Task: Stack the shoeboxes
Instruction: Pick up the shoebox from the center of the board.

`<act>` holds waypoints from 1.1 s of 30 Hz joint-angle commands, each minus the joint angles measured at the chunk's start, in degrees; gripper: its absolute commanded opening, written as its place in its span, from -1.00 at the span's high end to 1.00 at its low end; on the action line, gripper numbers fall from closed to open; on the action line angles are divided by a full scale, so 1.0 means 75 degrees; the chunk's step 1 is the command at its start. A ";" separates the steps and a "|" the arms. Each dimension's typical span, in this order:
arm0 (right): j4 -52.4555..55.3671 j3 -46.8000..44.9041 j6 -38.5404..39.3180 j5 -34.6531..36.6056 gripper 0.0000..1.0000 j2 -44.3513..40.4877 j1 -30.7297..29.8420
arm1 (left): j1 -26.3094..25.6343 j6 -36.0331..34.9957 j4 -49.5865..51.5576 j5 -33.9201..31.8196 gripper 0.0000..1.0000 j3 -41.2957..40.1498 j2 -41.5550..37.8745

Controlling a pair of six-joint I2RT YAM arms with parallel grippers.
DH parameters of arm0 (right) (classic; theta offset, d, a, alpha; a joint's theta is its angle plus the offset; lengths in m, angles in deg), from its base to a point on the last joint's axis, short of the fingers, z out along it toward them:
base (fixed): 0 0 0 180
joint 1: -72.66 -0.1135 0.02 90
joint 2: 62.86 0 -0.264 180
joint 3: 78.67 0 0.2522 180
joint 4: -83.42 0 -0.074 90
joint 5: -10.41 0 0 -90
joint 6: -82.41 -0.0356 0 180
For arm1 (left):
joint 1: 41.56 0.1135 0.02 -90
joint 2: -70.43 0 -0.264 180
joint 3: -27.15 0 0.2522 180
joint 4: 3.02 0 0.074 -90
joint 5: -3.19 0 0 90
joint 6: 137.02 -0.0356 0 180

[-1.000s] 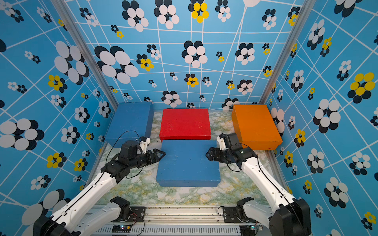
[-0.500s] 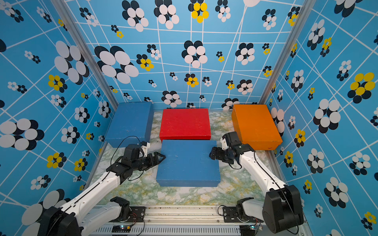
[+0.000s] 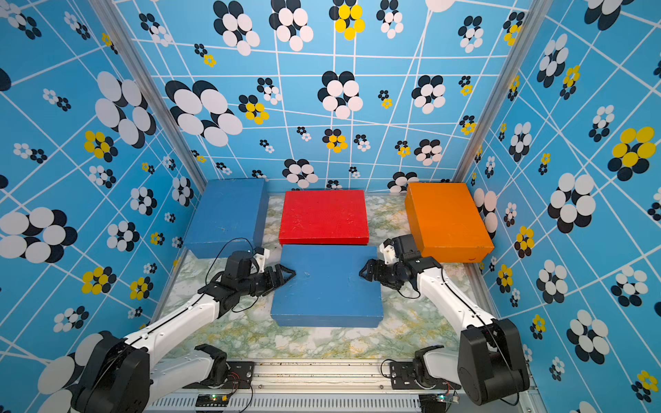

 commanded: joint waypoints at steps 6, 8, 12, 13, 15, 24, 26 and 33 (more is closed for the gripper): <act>0.0058 -0.0374 -0.0256 -0.0746 -0.70 -0.0392 -0.0030 | -0.0078 0.0028 -0.0013 0.0126 -0.61 -0.0066 -0.0430; -0.0128 -0.0456 -0.0397 -0.0975 -0.59 -0.0377 -0.0035 | -0.0066 0.0095 -0.0130 0.0220 -0.56 -0.0069 -0.0443; -0.0283 -0.0501 -0.0605 -0.1168 -0.46 -0.0603 -0.0056 | -0.0087 0.0287 -0.0457 0.0395 -0.53 -0.0120 -0.0557; -0.0248 -0.0482 -0.0622 -0.1174 -0.46 -0.0685 -0.0074 | -0.0085 0.0302 -0.0486 0.0415 -0.53 -0.0118 -0.0598; -0.0188 -0.0423 -0.0669 -0.1195 -0.46 -0.0836 -0.0093 | -0.0086 0.0326 -0.0509 0.0457 -0.53 -0.0090 -0.0674; -0.0006 -0.0098 -0.0840 -0.1136 -0.46 -0.1188 -0.0219 | -0.0107 0.0479 -0.0220 0.0618 -0.51 0.0269 -0.1367; 0.0029 -0.0036 -0.0851 -0.1133 -0.46 -0.1201 -0.0245 | -0.0107 0.0502 -0.0098 0.0641 -0.51 0.0388 -0.1505; 0.0072 0.0291 -0.1003 -0.1163 -0.45 -0.1351 -0.0304 | -0.0124 0.0503 0.0287 0.0613 -0.50 0.0790 -0.1893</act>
